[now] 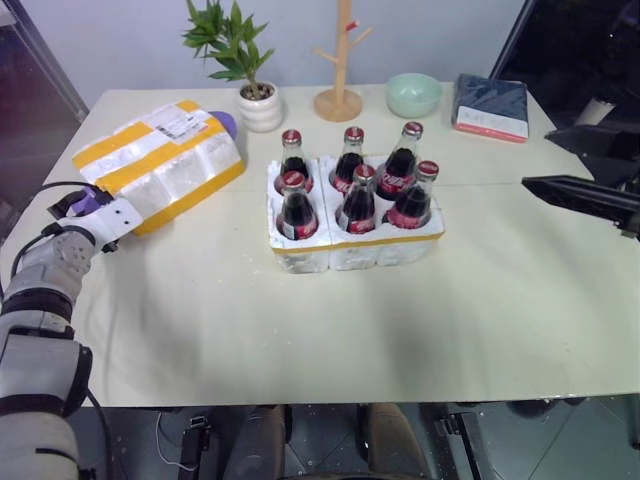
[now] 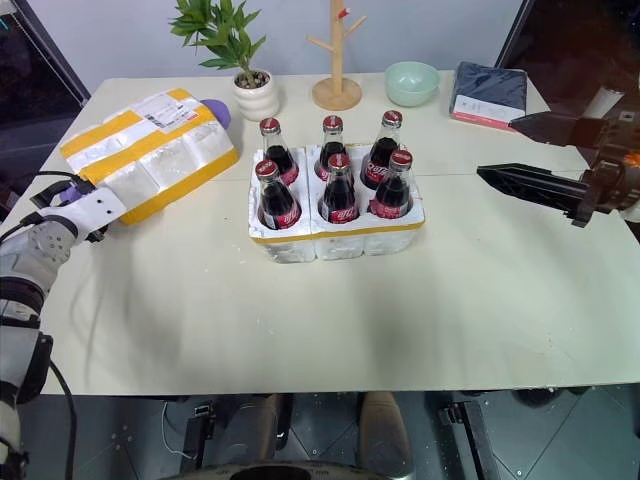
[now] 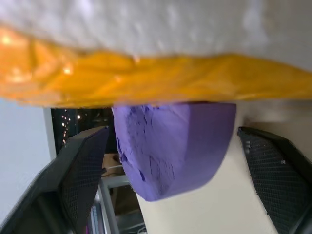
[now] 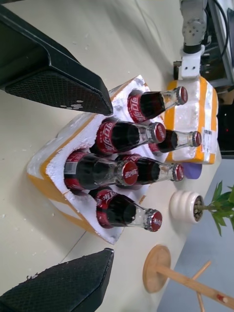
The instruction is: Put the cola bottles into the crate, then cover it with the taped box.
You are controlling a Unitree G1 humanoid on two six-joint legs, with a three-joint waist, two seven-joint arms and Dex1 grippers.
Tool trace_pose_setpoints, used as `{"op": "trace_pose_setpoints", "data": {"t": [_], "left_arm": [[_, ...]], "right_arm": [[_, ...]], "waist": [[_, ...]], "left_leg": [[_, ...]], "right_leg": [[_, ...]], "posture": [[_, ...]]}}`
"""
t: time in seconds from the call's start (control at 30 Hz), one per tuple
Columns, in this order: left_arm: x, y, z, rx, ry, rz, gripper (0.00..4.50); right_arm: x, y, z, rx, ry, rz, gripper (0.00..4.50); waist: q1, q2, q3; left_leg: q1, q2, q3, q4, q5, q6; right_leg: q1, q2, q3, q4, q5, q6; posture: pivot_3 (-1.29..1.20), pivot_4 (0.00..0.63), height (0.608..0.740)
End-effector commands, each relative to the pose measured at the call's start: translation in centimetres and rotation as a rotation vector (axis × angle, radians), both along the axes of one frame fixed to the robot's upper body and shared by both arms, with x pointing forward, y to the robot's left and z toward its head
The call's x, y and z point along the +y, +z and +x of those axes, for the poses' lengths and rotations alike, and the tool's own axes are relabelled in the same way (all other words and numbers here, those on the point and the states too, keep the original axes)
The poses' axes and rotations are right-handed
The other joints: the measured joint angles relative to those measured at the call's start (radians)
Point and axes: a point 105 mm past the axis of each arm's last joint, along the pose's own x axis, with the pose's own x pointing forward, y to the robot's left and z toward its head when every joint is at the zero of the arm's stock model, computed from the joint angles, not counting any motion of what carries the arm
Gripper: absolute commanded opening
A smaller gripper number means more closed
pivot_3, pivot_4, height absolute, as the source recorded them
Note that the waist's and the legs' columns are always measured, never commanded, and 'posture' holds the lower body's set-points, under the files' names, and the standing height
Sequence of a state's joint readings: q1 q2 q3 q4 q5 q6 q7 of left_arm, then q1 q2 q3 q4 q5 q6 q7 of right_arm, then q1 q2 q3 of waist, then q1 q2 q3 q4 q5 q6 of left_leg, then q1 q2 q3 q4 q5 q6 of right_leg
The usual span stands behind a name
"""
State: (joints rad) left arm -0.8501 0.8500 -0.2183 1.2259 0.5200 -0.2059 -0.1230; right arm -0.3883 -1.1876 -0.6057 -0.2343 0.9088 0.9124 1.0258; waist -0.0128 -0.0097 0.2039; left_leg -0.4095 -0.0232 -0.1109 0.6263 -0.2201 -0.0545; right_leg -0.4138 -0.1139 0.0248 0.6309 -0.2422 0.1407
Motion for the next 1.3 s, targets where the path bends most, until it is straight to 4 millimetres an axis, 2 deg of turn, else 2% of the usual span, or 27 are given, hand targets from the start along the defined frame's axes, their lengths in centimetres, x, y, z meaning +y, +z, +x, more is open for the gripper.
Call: {"op": "trace_pose_setpoints", "data": {"t": [0.03,0.13,0.2,0.37,0.57,0.7,0.73,0.87,0.93,1.03,1.13,1.3], "left_arm": [[0.1,1.0,0.3,-0.028,0.001,0.003,2.6],[-0.1,1.3,0.5,-0.034,-0.001,0.009,1.0],[0.0,1.6,0.6,-0.041,0.002,0.017,0.33],[-0.1,4.1,1.0,-0.117,-0.022,0.042,0.27],[-1.7,10.0,1.4,-0.277,-0.152,0.066,0.27],[-5.2,15.0,0.9,-0.378,-0.323,0.1,0.27],[-5.8,15.6,0.7,-0.385,-0.346,0.103,0.27],[-12.4,19.1,-0.8,-0.381,-0.557,0.106,0.27],[-15.3,19.8,-1.6,-0.355,-0.635,0.12,0.27],[-17.7,19.9,-2.5,-0.322,-0.686,0.117,0.27],[-21.2,20.1,-3.8,-0.29,-0.776,0.124,0.27],[-22.7,18.6,-4.9,-0.179,-0.808,0.174,0.27]], "right_arm": [[-0.1,1.1,-0.9,-0.06,-0.013,-0.003,4.5],[-0.2,0.9,-1.0,-0.058,-0.025,-0.004,4.5],[-0.3,0.7,-1.1,-0.056,-0.036,-0.011,4.5],[-0.7,0.0,-1.3,-0.02,-0.053,-0.001,4.5],[-1.7,-1.3,-0.8,0.012,-0.098,-0.037,4.5],[-2.1,-1.8,-0.5,0.021,-0.112,-0.048,4.5],[-2.1,-1.9,-0.4,0.023,-0.112,-0.052,4.5],[-1.8,-1.9,0.1,0.027,-0.106,-0.048,4.5],[-1.6,-2.0,0.5,0.027,-0.105,-0.047,4.5],[-1.5,-2.2,0.9,0.03,-0.104,-0.043,4.5],[-1.4,-2.6,1.0,0.034,-0.103,-0.038,4.5],[-1.4,-2.9,1.1,0.032,-0.112,-0.021,4.5]], "waist": [[0.0,0.0,0.0],[0.002,0.0,0.0],[0.002,0.0,0.0],[0.002,0.0,0.0],[0.0,-0.001,0.0],[0.0,-0.001,0.0],[0.001,-0.001,0.0],[0.0,-0.001,0.0],[-0.001,-0.001,0.0],[-0.003,-0.001,0.0],[-0.007,-0.001,0.0],[-0.007,-0.001,0.0]], "left_leg": [[0.0,0.0,0.0,0.0,0.0,0.0],[0.0,0.0,0.0,0.0,0.0,0.0],[0.001,0.0,0.0,0.001,0.0,0.0],[0.0,0.0,0.0,0.001,0.0,0.0],[0.0,0.0,0.0,0.001,0.0,0.0],[0.0,0.0,0.0,0.001,0.0,0.0],[0.0,0.0,-0.001,0.001,0.0,0.0],[0.0,0.0,0.0,0.002,0.0,0.0],[0.0,0.0,0.0,0.002,0.0,0.0],[0.0,0.0,0.0,0.002,0.0,0.0],[0.0,0.0,0.0,0.002,0.0,0.0],[0.0,0.0,0.0,0.002,0.0,0.0]], "right_leg": [[0.0,0.0,0.0,0.0,0.0,0.0],[0.0,0.0,0.0,0.0,0.0,0.0],[0.001,0.0,0.0,0.0,0.0,0.0],[0.001,0.0,0.0,0.0,0.0,0.001],[0.001,0.0,0.0,0.0,0.0,0.001],[0.001,0.0,0.0,0.0,0.0,0.001],[0.001,0.0,0.0,0.0,0.0,0.001],[0.001,0.0,0.0,0.0,0.0,0.001],[0.002,0.0,0.0,0.0,0.0,0.001],[0.002,0.0,0.0,0.0,0.0,0.001],[0.002,0.0,0.0,0.0,0.0,0.001],[0.002,0.0,0.0,0.0,0.0,0.001]], "posture": [[0.0,0.15,0.739],[0.0,0.15,0.739],[0.0,0.15,0.739],[0.0,0.15,0.739],[0.0,0.15,0.739],[0.0,0.15,0.739],[0.0,0.15,0.739],[0.0,0.15,0.739],[0.0,0.15,0.739],[0.0,0.15,0.739],[0.0,0.15,0.739],[0.0,0.15,0.739]]}}
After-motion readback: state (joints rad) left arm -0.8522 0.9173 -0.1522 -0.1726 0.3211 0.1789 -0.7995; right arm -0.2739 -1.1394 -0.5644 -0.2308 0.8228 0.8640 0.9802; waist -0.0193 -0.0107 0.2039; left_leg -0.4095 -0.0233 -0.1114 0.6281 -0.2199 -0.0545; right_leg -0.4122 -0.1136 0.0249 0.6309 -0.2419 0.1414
